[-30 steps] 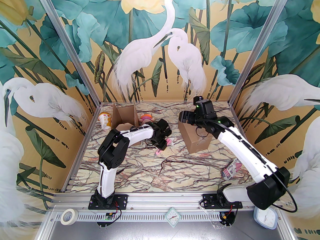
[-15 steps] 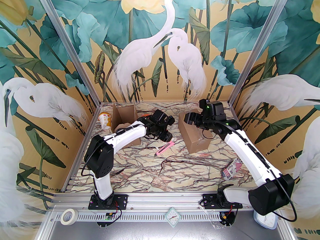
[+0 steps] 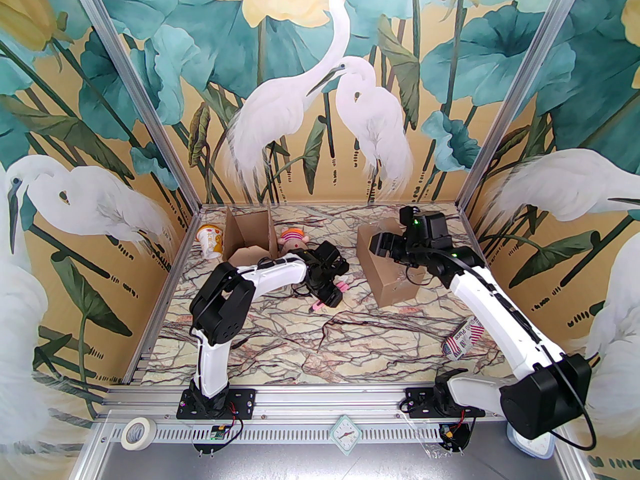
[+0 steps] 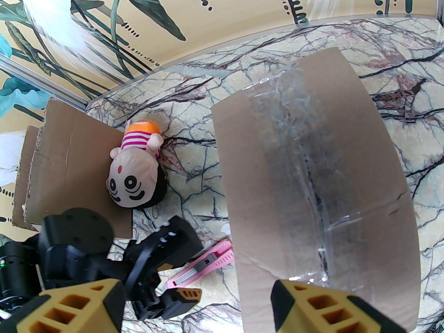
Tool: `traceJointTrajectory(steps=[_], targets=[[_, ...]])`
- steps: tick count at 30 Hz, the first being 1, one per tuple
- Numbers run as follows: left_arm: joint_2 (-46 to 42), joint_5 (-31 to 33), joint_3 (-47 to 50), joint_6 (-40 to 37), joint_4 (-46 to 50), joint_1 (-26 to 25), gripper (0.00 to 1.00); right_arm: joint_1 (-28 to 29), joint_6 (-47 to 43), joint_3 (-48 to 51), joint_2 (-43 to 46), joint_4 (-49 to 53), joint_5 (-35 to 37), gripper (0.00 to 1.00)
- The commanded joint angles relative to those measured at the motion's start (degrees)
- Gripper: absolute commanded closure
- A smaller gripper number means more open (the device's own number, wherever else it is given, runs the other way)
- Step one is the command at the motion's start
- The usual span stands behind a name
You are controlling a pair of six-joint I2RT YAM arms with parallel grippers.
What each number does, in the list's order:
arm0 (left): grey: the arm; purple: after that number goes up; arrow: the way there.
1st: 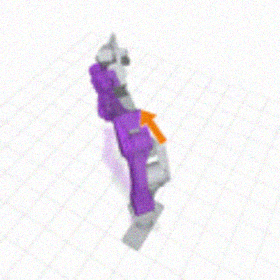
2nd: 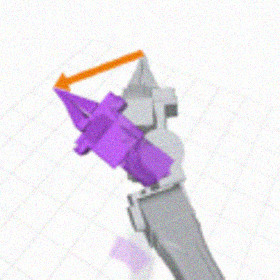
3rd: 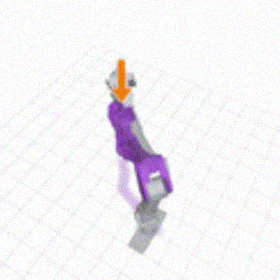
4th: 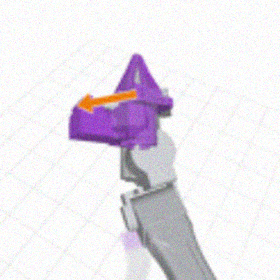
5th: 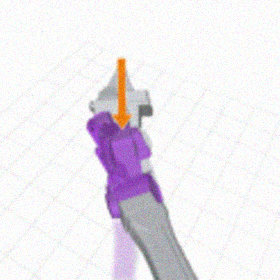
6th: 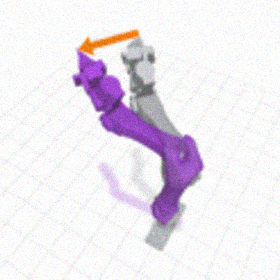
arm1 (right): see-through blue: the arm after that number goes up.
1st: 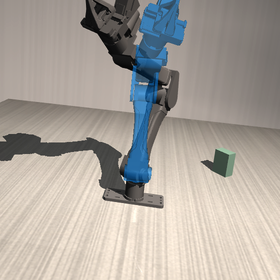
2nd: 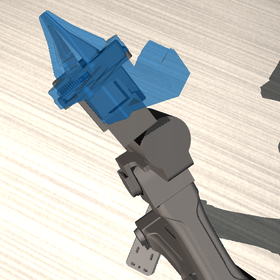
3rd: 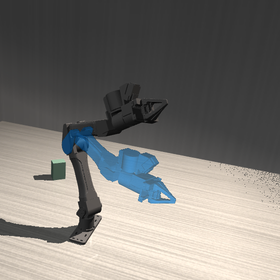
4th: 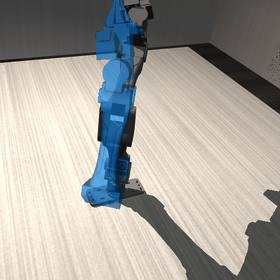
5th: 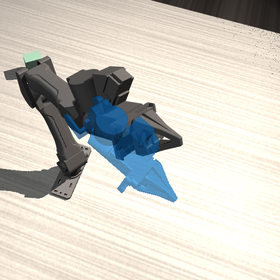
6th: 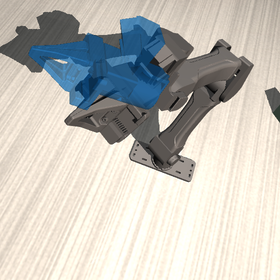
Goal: Unpack the express box
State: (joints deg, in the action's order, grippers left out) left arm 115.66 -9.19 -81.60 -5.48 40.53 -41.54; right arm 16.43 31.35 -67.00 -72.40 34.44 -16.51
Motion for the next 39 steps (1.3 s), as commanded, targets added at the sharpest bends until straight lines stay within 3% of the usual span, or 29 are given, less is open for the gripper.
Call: traceJointTrajectory(steps=[1, 7, 17, 30, 35, 39], targets=[[2.33, 3.23, -2.25, -1.27, -0.04, -0.21, 0.36, 0.01, 0.54, 0.55, 2.05, 0.06, 2.05, 0.23], [3.40, 4.76, -1.70, -2.07, -1.37, -0.25, 0.36, 0.01, 1.07, 0.99, 2.37, -0.35, 3.65, 0.24], [5.83, 6.30, -2.82, -4.17, -0.97, -0.96, 0.53, 0.03, 1.93, 1.17, 2.26, -0.94, 5.97, 0.26], [11.42, 8.96, -10.25, -3.74, 5.95, -1.50, 0.46, 0.01, 2.66, 1.79, 2.79, -1.25, 7.99, 0.27], [11.83, 10.25, -10.71, -2.18, 6.33, -1.53, 0.60, 0.01, 2.58, 2.02, 3.60, -1.11, 8.94, 0.27], [10.31, 10.51, -9.08, -2.00, 5.03, -1.53, 0.66, 0.01, 2.62, 2.24, 4.18, -1.45, 9.44, 0.28]])
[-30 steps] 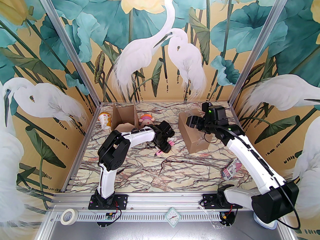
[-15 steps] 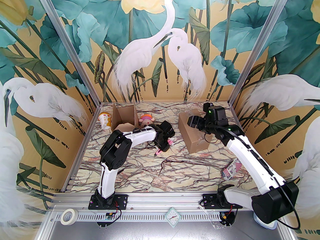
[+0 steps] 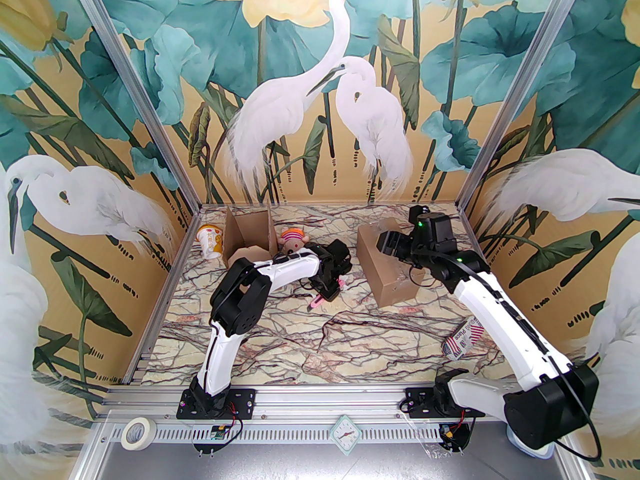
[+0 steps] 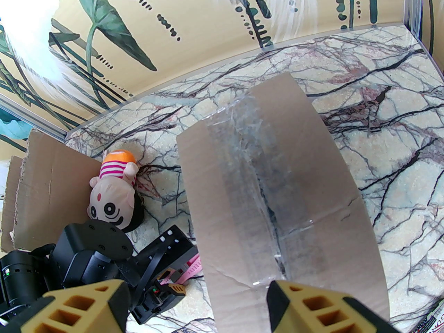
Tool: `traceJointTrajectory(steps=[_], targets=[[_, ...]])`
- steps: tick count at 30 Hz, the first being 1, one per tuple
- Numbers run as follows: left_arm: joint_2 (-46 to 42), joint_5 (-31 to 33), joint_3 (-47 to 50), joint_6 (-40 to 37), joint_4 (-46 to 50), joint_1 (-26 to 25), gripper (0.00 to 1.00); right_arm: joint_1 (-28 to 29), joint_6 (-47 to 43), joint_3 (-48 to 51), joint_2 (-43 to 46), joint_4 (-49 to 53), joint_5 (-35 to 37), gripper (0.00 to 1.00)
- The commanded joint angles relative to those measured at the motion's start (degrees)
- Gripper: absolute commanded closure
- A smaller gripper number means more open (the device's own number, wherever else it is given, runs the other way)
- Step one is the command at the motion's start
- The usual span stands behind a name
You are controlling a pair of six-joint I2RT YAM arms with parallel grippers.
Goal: Unpack the express box
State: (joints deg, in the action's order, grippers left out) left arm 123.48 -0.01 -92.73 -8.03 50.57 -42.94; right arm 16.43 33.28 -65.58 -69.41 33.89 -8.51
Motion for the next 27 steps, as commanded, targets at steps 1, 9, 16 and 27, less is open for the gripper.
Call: traceJointTrajectory(steps=[1, 9, 16, 27], targets=[[1.90, 1.04, 2.54, 0.73, -5.35, -0.13, 0.67, 0.06, 0.75, 0.89, 1.20, -0.85, 1.31, 0.28], [-11.81, -3.86, 9.34, 0.77, -14.58, 0.18, 0.69, 0.11, 4.57, 5.12, 4.77, -0.07, -5.79, 0.32], [-19.10, -7.60, 8.48, 0.79, -18.48, 1.68, 0.70, 3.45, 7.97, 9.33, 5.84, -5.66, -7.88, 0.35], [-23.21, -15.55, 4.60, 1.00, -20.48, 1.52, 0.70, 8.20, 10.89, 6.59, -1.67, -14.74, -5.00, 0.38]])
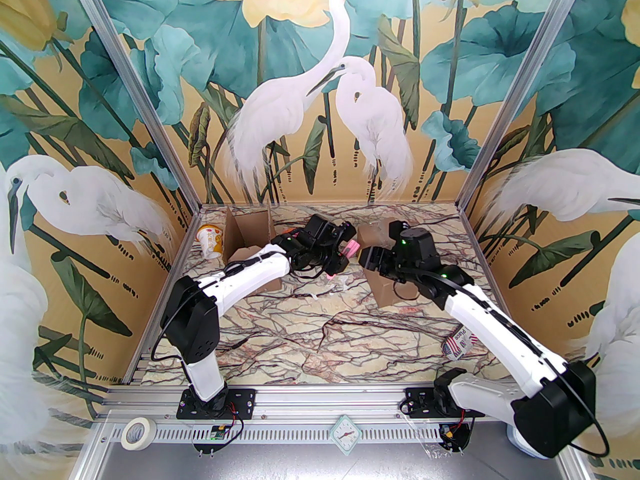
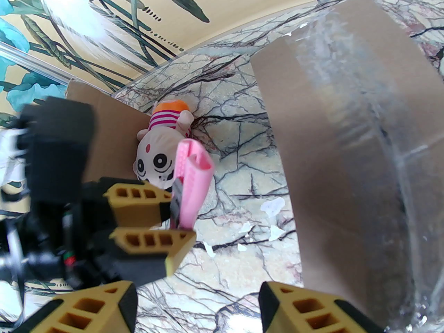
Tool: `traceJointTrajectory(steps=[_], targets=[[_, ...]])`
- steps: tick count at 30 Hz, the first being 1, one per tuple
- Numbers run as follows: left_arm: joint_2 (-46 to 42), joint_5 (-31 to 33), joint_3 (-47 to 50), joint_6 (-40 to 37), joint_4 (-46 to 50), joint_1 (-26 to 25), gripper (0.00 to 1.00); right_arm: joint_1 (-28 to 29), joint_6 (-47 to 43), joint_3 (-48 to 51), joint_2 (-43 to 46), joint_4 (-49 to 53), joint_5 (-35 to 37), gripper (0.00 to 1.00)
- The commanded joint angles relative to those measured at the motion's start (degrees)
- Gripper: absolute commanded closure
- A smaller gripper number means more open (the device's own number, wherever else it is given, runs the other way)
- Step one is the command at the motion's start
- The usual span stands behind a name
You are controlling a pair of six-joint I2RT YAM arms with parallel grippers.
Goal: Unpack the express box
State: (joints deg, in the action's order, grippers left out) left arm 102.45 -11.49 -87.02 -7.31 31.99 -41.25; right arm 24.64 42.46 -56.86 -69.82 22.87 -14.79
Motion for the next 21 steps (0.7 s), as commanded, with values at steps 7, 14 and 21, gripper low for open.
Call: traceJointTrajectory(steps=[7, 14, 21], targets=[[-3.94, -5.68, -0.47, -0.07, -3.74, -1.42, 0.70, 0.05, 4.70, -3.53, -5.26, -7.46, 2.15, 0.42], [-3.84, -6.09, -2.07, 0.80, -4.35, -1.64, 0.70, 0.06, 6.83, -3.87, -7.69, -12.18, -0.39, 0.55], [-1.96, -6.25, -4.85, 1.96, -3.95, -1.71, 0.70, 0.01, 6.76, -3.26, -6.85, -13.57, -0.56, 0.83]])
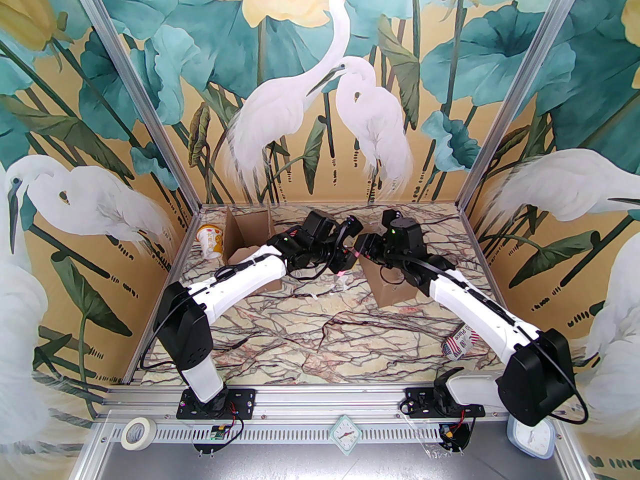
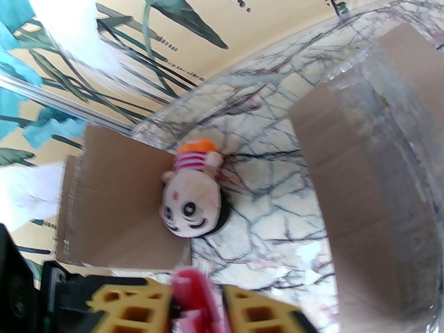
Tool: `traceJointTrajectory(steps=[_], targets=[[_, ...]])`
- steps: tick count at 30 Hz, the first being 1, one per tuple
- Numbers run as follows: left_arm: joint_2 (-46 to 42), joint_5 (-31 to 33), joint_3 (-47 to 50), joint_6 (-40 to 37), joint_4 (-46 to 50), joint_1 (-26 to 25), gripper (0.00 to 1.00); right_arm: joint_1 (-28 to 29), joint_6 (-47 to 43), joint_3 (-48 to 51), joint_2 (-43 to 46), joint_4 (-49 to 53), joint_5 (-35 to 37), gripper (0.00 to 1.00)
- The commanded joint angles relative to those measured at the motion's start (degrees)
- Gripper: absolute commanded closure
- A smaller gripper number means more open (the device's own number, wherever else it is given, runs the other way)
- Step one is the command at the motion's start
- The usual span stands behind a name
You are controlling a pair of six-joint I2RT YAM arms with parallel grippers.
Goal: Unpack the express box
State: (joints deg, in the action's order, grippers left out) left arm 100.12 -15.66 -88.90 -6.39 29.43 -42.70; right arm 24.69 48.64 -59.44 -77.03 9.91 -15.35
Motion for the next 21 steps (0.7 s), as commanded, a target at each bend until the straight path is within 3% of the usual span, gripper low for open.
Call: traceJointTrajectory(steps=[1, 3, 5, 8, 15, 21], targets=[[0.57, -2.26, -3.26, 1.18, -1.39, -0.22, 0.68, 0.01, 0.41, -0.69, 0.54, -0.55, 0.14, 0.86], [0.43, -2.68, -3.10, 1.79, -1.64, -0.19, 0.60, -0.04, 0.31, -0.77, 0.88, -0.40, 0.88, 0.89], [-0.55, -2.72, -1.32, 2.03, -2.15, -0.22, 0.39, 0.00, -0.21, -1.07, 1.41, -0.08, 1.56, 0.92], [-4.45, -1.87, 5.90, 2.91, -6.70, -0.20, 0.28, -0.29, -1.17, -1.72, 2.05, 0.06, 1.30, 0.93], [-7.12, -1.35, 12.99, 4.61, -10.23, -0.08, 0.26, -0.92, -2.87, -2.65, 2.50, -1.01, -1.59, 0.95], [-4.97, -3.25, 11.61, 5.76, -11.15, 0.08, 0.34, -0.96, -4.05, -3.06, 2.46, -1.91, -3.97, 0.95]])
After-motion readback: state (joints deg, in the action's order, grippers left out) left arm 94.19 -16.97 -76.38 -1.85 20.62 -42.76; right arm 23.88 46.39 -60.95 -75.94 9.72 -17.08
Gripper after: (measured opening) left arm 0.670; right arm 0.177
